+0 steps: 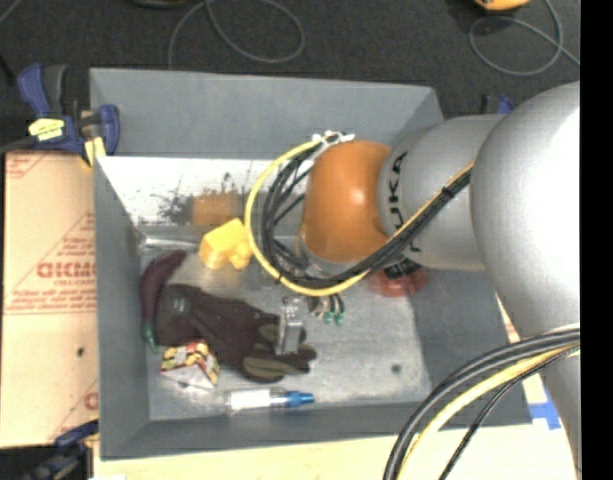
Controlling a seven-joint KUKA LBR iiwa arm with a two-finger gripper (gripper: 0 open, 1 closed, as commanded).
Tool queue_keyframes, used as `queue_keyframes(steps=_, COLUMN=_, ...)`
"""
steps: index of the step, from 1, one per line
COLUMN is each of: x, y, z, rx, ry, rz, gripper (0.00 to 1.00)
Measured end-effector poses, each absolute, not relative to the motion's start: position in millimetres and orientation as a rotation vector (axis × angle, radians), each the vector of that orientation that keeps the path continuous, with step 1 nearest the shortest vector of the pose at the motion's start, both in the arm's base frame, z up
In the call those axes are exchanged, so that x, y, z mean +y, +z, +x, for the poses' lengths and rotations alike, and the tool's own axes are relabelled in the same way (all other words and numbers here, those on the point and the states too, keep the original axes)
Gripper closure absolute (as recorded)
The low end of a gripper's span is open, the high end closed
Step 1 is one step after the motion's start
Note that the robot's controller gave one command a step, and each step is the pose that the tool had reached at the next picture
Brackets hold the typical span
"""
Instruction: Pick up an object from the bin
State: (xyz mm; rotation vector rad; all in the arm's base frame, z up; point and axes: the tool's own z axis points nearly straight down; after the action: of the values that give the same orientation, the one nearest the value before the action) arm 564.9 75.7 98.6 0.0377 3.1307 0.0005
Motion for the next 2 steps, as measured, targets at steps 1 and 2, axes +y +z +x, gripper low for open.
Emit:
queue_keyframes(steps=1, x=97.6, y=75.3, z=565.2, rx=3.13, ry=0.007, rz=0.121, gripper=1.0)
queue_keyframes(steps=2, x=97.6, y=75.3, z=565.2, rx=3.13, ry=0.007, rz=0.121, gripper=1.0)
